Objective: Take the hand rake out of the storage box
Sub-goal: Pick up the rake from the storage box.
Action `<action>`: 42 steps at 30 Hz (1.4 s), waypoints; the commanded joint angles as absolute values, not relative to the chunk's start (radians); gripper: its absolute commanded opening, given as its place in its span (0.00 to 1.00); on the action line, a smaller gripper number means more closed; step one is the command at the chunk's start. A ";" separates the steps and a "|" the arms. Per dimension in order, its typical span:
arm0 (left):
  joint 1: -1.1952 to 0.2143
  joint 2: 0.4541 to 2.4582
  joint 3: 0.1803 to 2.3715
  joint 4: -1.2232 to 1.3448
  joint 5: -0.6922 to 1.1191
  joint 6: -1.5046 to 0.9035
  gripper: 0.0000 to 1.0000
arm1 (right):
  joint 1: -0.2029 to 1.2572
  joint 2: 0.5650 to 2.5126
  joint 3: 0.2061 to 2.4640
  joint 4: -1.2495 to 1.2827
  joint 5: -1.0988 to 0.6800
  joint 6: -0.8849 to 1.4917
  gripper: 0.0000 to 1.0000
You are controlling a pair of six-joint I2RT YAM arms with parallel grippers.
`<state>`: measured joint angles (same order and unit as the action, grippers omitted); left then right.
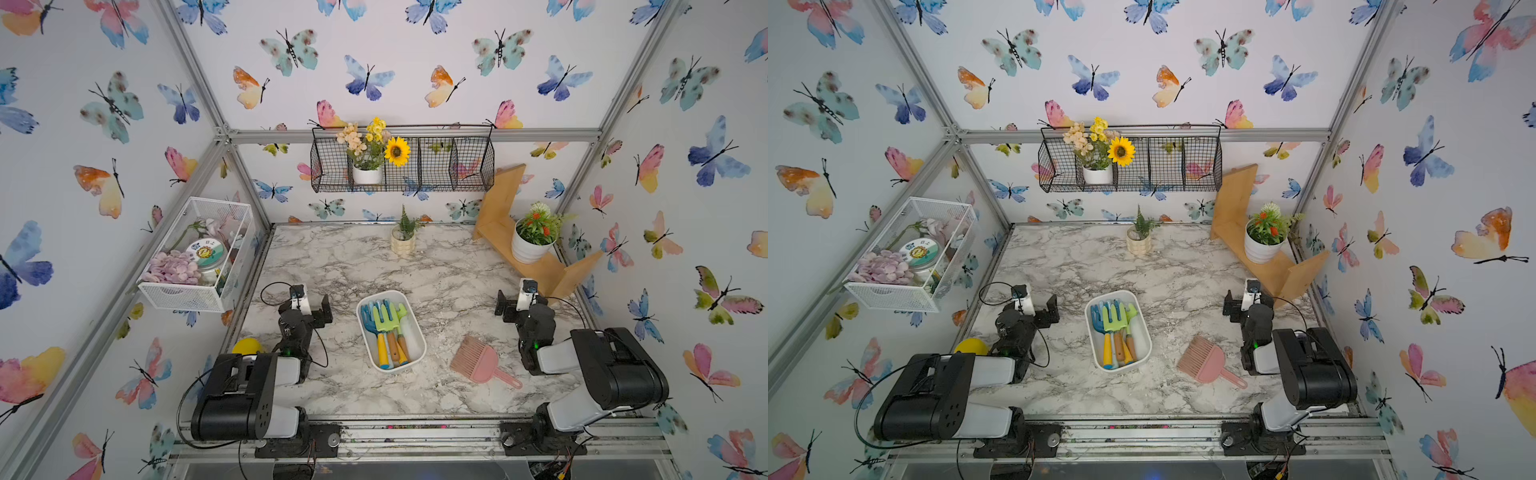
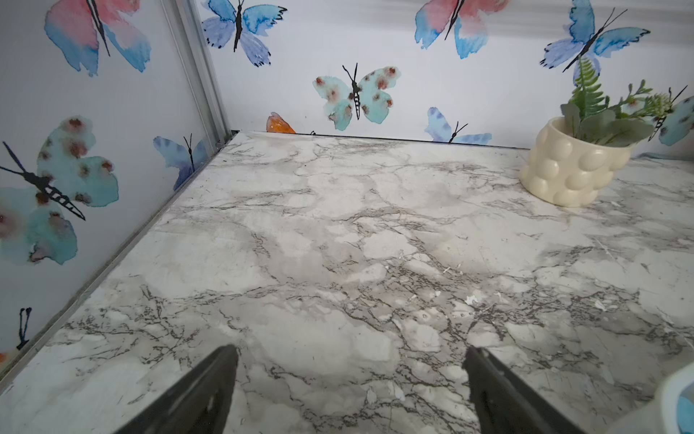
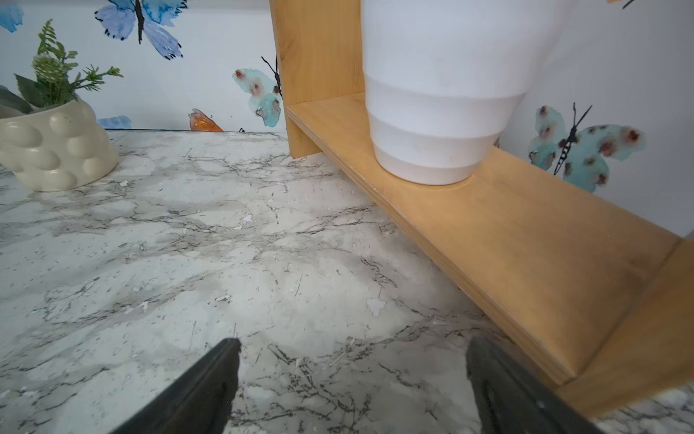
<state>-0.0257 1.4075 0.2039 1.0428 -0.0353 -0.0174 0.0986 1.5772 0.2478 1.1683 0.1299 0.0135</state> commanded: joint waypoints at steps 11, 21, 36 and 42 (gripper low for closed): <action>-0.024 1.406 0.215 1.060 -0.017 -0.006 0.99 | 0.095 1.578 0.268 1.171 0.127 0.009 0.99; -0.020 1.407 0.218 1.054 -0.008 -0.008 0.99 | 0.089 1.574 0.264 1.174 0.118 0.009 0.98; -0.229 1.242 0.494 0.383 -0.295 -0.074 0.99 | 0.114 1.304 0.458 0.546 0.084 0.103 0.98; -0.314 1.197 0.610 0.110 -0.369 -0.170 0.99 | 0.168 1.200 0.496 0.343 0.084 0.135 0.98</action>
